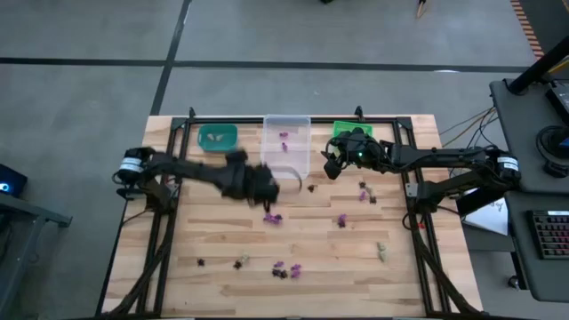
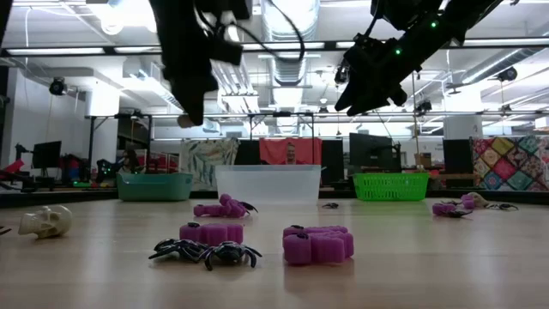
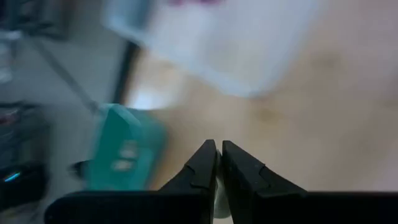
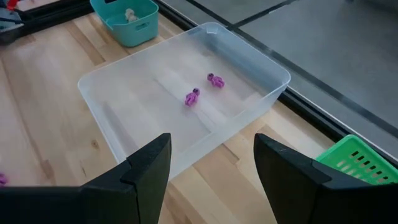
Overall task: Sort Halloween decoration
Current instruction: Put the white skull toy into the light blue bin, then put the violet skeleton toy into the transparent bin
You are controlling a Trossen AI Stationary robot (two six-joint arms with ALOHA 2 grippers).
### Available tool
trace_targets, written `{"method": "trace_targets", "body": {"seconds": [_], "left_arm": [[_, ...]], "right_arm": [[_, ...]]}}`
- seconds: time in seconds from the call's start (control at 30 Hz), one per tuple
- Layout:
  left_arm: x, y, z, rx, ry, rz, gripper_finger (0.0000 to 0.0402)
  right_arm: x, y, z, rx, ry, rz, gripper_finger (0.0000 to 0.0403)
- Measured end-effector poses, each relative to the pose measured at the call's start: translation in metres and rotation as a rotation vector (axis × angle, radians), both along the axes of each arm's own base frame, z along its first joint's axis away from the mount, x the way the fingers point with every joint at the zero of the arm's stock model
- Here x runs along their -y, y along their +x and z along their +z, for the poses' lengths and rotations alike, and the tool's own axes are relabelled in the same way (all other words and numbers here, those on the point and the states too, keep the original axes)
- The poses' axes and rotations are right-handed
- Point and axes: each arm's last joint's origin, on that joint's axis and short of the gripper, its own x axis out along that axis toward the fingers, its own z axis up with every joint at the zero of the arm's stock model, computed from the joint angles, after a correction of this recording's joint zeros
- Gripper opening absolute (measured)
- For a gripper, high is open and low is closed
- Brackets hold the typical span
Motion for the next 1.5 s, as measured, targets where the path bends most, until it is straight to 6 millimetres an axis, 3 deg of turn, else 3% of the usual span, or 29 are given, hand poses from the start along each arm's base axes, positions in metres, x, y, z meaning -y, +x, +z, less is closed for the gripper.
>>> {"method": "trace_targets", "body": {"seconds": [0.2,0.33,0.47,0.57,0.83,1.13,1.3,1.5], "left_arm": [[-0.105,-0.025,-0.01,-0.076,0.003,0.189,0.0001],[-0.168,-0.057,-0.027,0.003,-0.192,0.321,0.0],[-0.208,-0.085,-0.042,0.149,-0.309,0.422,0.0],[-0.222,-0.099,-0.048,0.184,-0.332,0.457,0.0],[-0.227,-0.102,-0.051,0.208,-0.319,0.462,0.0008],[-0.224,-0.1,-0.048,0.198,-0.315,0.441,0.0088],[-0.2,-0.086,-0.03,0.27,-0.317,0.363,0.0114],[-0.14,-0.059,-0.005,0.376,-0.277,0.108,0.0118]], "right_arm": [[0.0,0.0,0.001,0.013,0.006,-0.006,0.0219],[0.0,0.0,0.001,0.025,0.021,-0.017,0.0219],[-0.001,0.001,0.001,0.03,0.028,-0.019,0.0219],[-0.003,0.001,0.001,0.037,0.038,-0.016,0.0219],[-0.009,0.003,0.001,0.049,0.057,-0.006,0.0219],[-0.023,0.005,-0.002,0.043,0.109,0.017,0.0219],[-0.04,0.006,-0.005,0.034,0.213,0.117,0.0219],[-0.065,0.008,-0.006,0.007,0.224,0.245,0.0219]]}}
